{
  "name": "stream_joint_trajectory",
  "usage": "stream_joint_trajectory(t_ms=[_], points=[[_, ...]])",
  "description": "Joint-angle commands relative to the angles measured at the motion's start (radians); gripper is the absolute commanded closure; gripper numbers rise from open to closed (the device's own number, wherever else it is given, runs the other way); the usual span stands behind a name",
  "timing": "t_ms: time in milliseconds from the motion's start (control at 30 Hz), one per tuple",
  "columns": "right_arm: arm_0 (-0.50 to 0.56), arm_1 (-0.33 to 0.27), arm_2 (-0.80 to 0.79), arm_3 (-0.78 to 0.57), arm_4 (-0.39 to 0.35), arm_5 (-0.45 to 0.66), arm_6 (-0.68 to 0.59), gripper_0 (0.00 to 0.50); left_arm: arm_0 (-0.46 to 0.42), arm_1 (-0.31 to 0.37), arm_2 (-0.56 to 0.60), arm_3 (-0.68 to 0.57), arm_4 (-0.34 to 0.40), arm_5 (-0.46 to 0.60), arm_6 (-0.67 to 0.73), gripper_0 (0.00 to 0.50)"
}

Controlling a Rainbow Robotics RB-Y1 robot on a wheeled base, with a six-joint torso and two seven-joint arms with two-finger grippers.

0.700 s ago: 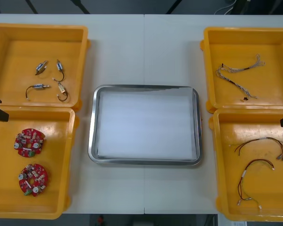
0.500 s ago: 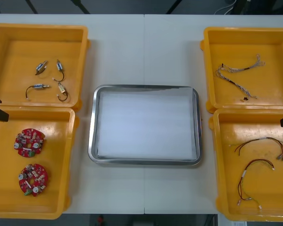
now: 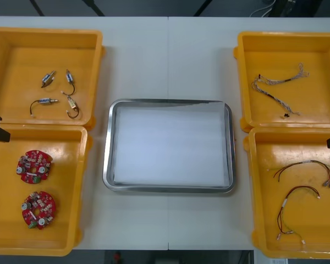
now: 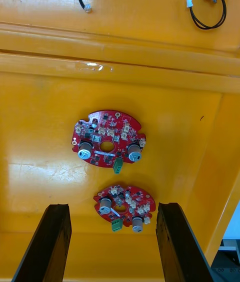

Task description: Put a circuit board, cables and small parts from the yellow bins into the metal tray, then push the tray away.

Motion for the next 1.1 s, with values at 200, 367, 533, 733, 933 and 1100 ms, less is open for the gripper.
stream_joint_trajectory(t_ms=[200,367,533,733,933,1100], points=[[0.007,0.006,-0.025,-0.022,0.007,-0.005,-0.028,0.0,0.0,0.048,0.035,-0.003,0.005,-0.007,0.077,0.0],[0.007,0.006,-0.025,-0.022,0.007,-0.005,-0.028,0.0,0.0,0.048,0.035,-0.003,0.005,-0.007,0.077,0.0],[0.007,0.006,-0.025,-0.022,0.007,-0.005,-0.028,0.0,0.0,0.048,0.035,-0.003,0.005,-0.007,0.077,0.0],[0.007,0.006,-0.025,-0.022,0.007,-0.005,-0.028,0.0,0.0,0.048,0.035,-0.003,0.005,-0.007,0.077,0.0],[0.007,0.006,-0.025,-0.022,0.007,-0.005,-0.028,0.0,0.0,0.048,0.035,-0.003,0.005,-0.007,0.077,0.0],[0.007,0.006,-0.025,-0.022,0.007,-0.005,-0.028,0.0,0.0,0.048,0.035,-0.003,0.005,-0.007,0.077,0.0]])
